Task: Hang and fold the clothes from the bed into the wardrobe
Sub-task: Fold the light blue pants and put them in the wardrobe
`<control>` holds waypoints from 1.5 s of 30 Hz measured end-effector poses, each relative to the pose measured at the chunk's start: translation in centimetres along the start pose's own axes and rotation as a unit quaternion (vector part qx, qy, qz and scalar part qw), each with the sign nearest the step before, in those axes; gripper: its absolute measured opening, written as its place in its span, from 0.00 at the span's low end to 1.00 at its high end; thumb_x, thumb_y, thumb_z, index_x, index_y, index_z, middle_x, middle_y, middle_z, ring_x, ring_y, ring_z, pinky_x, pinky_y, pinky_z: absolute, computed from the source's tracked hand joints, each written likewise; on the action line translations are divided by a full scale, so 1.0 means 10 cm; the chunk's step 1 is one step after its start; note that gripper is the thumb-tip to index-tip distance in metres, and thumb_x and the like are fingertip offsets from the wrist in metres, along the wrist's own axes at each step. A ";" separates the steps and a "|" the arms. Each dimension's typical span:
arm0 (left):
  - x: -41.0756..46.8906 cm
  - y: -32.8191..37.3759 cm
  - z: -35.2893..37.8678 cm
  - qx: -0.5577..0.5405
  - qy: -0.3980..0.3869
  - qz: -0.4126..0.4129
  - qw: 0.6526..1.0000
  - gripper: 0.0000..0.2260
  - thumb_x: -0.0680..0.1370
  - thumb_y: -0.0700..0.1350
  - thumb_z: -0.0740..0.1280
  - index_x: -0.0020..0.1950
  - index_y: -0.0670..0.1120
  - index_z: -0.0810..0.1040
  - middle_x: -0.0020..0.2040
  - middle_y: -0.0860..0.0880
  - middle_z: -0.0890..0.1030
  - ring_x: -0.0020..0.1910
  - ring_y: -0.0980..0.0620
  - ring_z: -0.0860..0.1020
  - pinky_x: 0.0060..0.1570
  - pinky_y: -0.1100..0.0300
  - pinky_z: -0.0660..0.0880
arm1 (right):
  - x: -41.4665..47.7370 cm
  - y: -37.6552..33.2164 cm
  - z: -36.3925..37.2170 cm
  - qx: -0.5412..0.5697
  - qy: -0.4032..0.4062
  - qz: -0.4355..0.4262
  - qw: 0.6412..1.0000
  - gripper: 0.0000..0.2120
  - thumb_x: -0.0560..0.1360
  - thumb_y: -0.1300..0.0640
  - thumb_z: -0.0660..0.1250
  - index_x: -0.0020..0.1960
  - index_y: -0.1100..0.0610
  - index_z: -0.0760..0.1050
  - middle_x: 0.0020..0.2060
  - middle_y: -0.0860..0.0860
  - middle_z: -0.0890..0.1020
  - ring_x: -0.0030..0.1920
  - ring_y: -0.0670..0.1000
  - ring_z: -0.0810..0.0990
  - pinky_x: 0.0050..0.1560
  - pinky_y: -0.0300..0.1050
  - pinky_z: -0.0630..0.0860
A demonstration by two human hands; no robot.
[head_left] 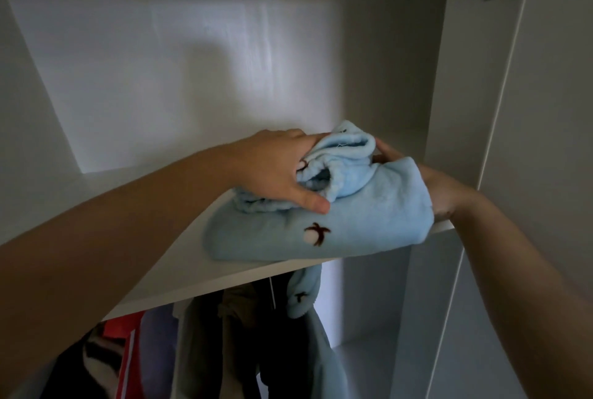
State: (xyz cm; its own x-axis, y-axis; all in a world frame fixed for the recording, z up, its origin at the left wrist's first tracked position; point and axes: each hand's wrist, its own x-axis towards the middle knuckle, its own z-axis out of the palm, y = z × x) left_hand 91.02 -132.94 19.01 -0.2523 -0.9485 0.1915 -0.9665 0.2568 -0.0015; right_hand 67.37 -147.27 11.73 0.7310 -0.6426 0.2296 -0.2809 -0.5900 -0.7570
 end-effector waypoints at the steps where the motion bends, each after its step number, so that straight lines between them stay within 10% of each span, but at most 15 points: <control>1: 0.00 0.02 0.03 0.003 0.005 0.003 1.000 0.45 0.58 0.81 0.66 0.71 0.68 0.59 0.57 0.60 0.74 0.55 0.58 0.75 0.55 0.58 0.74 | 0.01 -0.01 0.02 0.009 -0.006 -0.020 1.000 0.24 0.84 0.64 0.56 0.78 0.61 0.56 0.55 0.44 0.75 0.48 0.29 0.79 0.47 0.25 0.74; 5: 0.02 -0.05 0.10 -0.047 0.021 -0.001 0.999 0.45 0.59 0.75 0.72 0.72 0.62 0.64 0.58 0.62 0.78 0.56 0.57 0.78 0.59 0.54 0.75 | 0.01 0.02 0.02 -0.026 0.021 -0.115 0.993 0.48 0.74 0.50 0.75 0.80 0.54 0.45 0.75 0.47 0.63 0.73 0.40 0.65 0.76 0.42 0.58; 8: 0.07 -0.11 0.12 -0.095 0.075 -0.024 0.992 0.34 0.65 0.58 0.74 0.69 0.57 0.70 0.57 0.56 0.81 0.55 0.53 0.80 0.57 0.48 0.77 | 0.02 0.17 0.07 -0.085 0.090 -0.141 0.982 0.49 0.66 0.43 0.73 0.79 0.50 0.52 0.75 0.39 0.59 0.74 0.39 0.61 0.73 0.34 0.59; 11: 0.10 -0.11 0.08 -0.103 0.126 -0.047 0.985 0.45 0.60 0.60 0.71 0.76 0.53 0.65 0.65 0.53 0.78 0.59 0.55 0.77 0.58 0.57 0.75 | 0.00 0.24 0.14 -0.121 0.151 -0.182 0.964 0.41 0.65 0.56 0.79 0.71 0.47 0.61 0.66 0.26 0.58 0.68 0.32 0.62 0.67 0.25 0.59; 14: 0.11 -0.10 0.03 -0.127 0.045 -0.103 0.985 0.56 0.55 0.65 0.76 0.80 0.53 0.58 0.72 0.58 0.71 0.64 0.59 0.73 0.61 0.64 0.70 | -0.07 0.21 0.14 -0.121 0.126 -0.199 0.964 0.40 0.61 0.53 0.81 0.68 0.56 0.68 0.64 0.46 0.71 0.64 0.39 0.71 0.65 0.31 0.66; 19: 0.12 0.01 0.05 -0.072 -0.032 -0.138 0.987 0.20 0.57 0.64 0.75 0.45 0.58 0.81 0.50 0.53 0.83 0.53 0.50 0.80 0.53 0.55 0.77 | -0.31 0.04 0.05 -0.139 0.065 -0.178 0.972 0.40 0.60 0.53 0.83 0.67 0.61 0.71 0.61 0.51 0.78 0.61 0.45 0.77 0.63 0.37 0.71; 22: 0.14 0.07 0.08 0.038 -0.022 -0.087 0.995 0.37 0.56 0.67 0.69 0.65 0.60 0.72 0.73 0.55 0.64 0.72 0.48 0.61 0.67 0.54 0.60 | -0.45 -0.08 0.00 -0.152 0.050 -0.144 0.977 0.38 0.63 0.64 0.82 0.69 0.56 0.70 0.61 0.48 0.78 0.60 0.47 0.78 0.62 0.34 0.72; 25: 0.16 0.10 0.09 -0.087 -0.025 -0.108 0.990 0.22 0.67 0.58 0.72 0.59 0.61 0.73 0.55 0.54 0.79 0.61 0.47 0.77 0.61 0.53 0.74 | -0.62 -0.24 0.01 -0.103 0.047 -0.135 0.984 0.34 0.67 0.72 0.76 0.69 0.55 0.70 0.62 0.50 0.77 0.60 0.44 0.77 0.62 0.37 0.74; 29: 0.20 0.03 0.06 -0.129 0.019 -0.114 0.985 0.29 0.59 0.61 0.71 0.57 0.52 0.73 0.52 0.51 0.80 0.52 0.51 0.79 0.58 0.45 0.77 | -0.83 -0.53 0.06 -0.121 0.119 -0.166 0.971 0.35 0.62 0.80 0.59 0.61 0.52 0.79 0.58 0.46 0.78 0.59 0.38 0.76 0.61 0.34 0.72; 36: 0.23 0.02 -0.06 -0.221 -0.026 -0.116 0.968 0.31 0.61 0.52 0.81 0.62 0.59 0.76 0.53 0.61 0.83 0.54 0.61 0.81 0.50 0.68 0.77 | -0.90 -0.92 0.52 -0.300 0.048 -0.193 0.933 0.18 0.71 0.47 0.69 0.61 0.46 0.79 0.57 0.42 0.81 0.58 0.45 0.78 0.60 0.45 0.74; 45: 0.25 0.20 -0.07 -0.131 0.033 -0.165 0.977 0.58 0.60 0.52 0.82 0.81 0.51 0.50 0.66 0.52 0.74 0.61 0.53 0.76 0.52 0.64 0.74 | -0.63 -0.80 0.90 -0.475 0.046 -0.178 0.861 0.36 0.67 0.31 0.67 0.70 0.45 0.67 0.64 0.45 0.74 0.62 0.53 0.74 0.62 0.54 0.69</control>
State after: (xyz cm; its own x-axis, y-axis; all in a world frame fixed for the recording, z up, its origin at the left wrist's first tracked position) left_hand 88.52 -134.70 20.21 0.0821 -0.9759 0.2021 -0.9473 -0.0135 0.3200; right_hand 70.61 -134.11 10.83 0.8362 -0.3481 0.4238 -0.4621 -0.8633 0.2027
